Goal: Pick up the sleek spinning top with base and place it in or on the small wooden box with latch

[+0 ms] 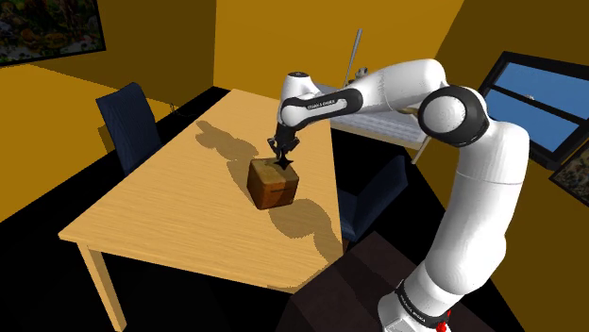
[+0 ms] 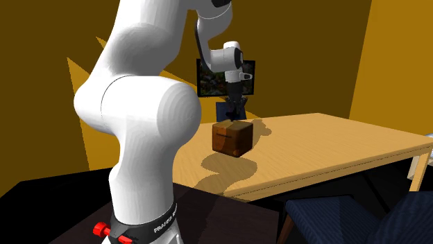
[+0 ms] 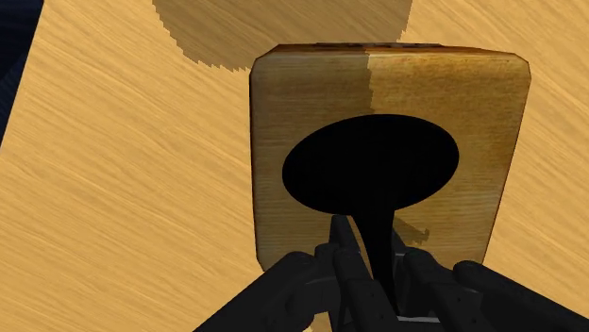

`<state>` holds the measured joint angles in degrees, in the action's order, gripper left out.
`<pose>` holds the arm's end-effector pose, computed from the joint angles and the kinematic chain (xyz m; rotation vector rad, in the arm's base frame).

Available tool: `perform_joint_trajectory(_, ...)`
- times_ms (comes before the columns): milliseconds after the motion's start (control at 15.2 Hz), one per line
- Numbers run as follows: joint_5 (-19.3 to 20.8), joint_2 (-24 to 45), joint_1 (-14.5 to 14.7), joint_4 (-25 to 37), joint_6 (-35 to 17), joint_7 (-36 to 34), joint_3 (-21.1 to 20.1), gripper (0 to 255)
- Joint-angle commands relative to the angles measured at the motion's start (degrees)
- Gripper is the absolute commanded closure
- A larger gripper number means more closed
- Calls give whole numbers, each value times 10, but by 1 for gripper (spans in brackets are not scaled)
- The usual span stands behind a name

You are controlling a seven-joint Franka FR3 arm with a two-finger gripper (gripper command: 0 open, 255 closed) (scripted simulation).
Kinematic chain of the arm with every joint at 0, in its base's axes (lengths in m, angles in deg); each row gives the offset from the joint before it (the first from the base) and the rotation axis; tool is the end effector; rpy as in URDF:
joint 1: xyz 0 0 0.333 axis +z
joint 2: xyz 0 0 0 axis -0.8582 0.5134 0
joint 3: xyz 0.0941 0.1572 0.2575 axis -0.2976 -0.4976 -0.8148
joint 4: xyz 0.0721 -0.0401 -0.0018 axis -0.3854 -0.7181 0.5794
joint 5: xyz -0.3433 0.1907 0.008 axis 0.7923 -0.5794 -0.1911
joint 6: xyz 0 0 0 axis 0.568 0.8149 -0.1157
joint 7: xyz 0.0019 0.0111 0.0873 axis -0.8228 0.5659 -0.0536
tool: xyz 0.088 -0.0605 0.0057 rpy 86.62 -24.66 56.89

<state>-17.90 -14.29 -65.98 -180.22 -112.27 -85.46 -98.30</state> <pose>0.6505 0.0248 0.3573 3.0232 -0.4638 0.1318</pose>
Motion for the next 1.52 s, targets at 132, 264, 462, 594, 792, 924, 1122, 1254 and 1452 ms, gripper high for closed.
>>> perform_joint_trajectory(132,6,16,1,-10,-26,-5,3,255)
perform_joint_trajectory(264,8,20,2,-12,-32,-7,3,255)
perform_joint_trajectory(462,8,20,2,-12,-32,-7,3,255)
perform_joint_trajectory(594,8,20,2,-12,-32,-7,3,255)
perform_joint_trajectory(792,8,20,2,-12,-32,-7,3,0)
perform_joint_trajectory(924,8,20,2,-12,-32,-7,3,0)
perform_joint_trajectory(1122,8,20,2,-12,-32,-7,3,0)
perform_joint_trajectory(1254,0,-1,1,-4,-2,-2,-1,0)
perform_joint_trajectory(1452,-6,-19,1,7,25,1,-4,0)
